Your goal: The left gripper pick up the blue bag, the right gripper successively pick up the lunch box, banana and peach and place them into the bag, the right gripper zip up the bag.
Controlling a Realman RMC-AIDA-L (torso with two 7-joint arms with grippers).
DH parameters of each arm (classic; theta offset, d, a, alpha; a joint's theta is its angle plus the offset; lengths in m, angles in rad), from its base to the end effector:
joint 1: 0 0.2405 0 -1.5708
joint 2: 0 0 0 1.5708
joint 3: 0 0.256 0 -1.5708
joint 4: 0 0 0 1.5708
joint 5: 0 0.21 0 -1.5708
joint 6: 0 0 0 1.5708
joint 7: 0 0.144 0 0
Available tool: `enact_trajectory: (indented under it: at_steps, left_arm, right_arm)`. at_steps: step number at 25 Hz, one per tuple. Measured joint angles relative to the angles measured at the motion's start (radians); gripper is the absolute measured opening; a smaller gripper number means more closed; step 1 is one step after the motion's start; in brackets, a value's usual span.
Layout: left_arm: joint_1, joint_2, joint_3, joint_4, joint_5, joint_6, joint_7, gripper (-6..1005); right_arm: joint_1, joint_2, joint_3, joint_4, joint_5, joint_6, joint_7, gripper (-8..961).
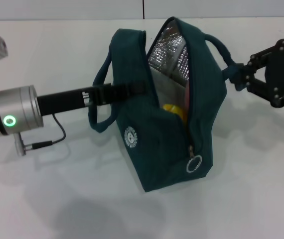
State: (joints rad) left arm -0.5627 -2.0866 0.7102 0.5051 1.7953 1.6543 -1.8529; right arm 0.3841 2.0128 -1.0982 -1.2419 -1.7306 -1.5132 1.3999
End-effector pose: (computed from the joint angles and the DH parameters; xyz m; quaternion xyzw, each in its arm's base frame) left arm -0.2304 0.3231 -0.0134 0.8192 0.4361 0.3720 0.0173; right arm 0.1869 0.3365 0.0593 -0.9646 -0.0405 0.1868 0.1817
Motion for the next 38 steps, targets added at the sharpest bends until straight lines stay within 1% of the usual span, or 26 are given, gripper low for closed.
enact_trajectory:
  at_steps: [7,11,15,20,23,26,28,31,34,36,38]
  left_arm:
    - [0.050,0.001,-0.001,-0.017,0.011,-0.031,0.023,37]
    - [0.065,0.002,-0.003,-0.017,0.011,-0.040,0.025,36]
    - [0.073,0.002,-0.001,-0.017,0.011,-0.041,0.027,36]
    - [0.077,0.001,0.000,-0.018,0.012,-0.041,0.027,36]
    - [0.078,0.001,0.000,-0.019,0.012,-0.041,0.026,36]
    - [0.078,0.000,0.000,-0.020,0.012,-0.040,0.026,37]
    - [0.078,0.000,0.000,-0.020,0.013,-0.040,0.026,37]
    - [0.078,0.000,0.000,-0.025,0.013,-0.040,0.026,37]
    - [0.078,0.000,0.000,-0.029,0.012,-0.039,0.026,37]
    - [0.078,0.000,0.000,-0.030,0.011,-0.038,0.026,37]
    - [0.078,0.000,0.000,-0.030,0.012,-0.037,0.026,37]
  right_arm:
    - [0.010,0.001,-0.039,0.051,0.000,-0.022,0.006,83]
    - [0.002,0.000,-0.076,0.050,-0.003,-0.027,0.006,86]
    - [-0.016,0.002,-0.077,0.037,-0.004,-0.021,0.005,89]
    - [-0.060,0.000,-0.066,-0.008,0.024,-0.026,-0.007,307]
    - [-0.089,0.001,-0.050,-0.025,0.066,-0.028,-0.024,389]
    - [-0.109,0.001,-0.011,0.005,0.187,-0.038,-0.052,471]
    - [-0.111,0.000,0.024,0.039,0.258,-0.073,-0.069,526]
    - [-0.108,0.000,0.066,0.076,0.297,-0.140,-0.083,640]
    - [-0.104,-0.002,0.080,0.100,0.289,-0.209,-0.097,754]
    - [-0.103,-0.003,0.078,0.107,0.249,-0.267,-0.113,783]
    - [-0.102,-0.003,0.070,0.111,0.171,-0.326,-0.122,812]
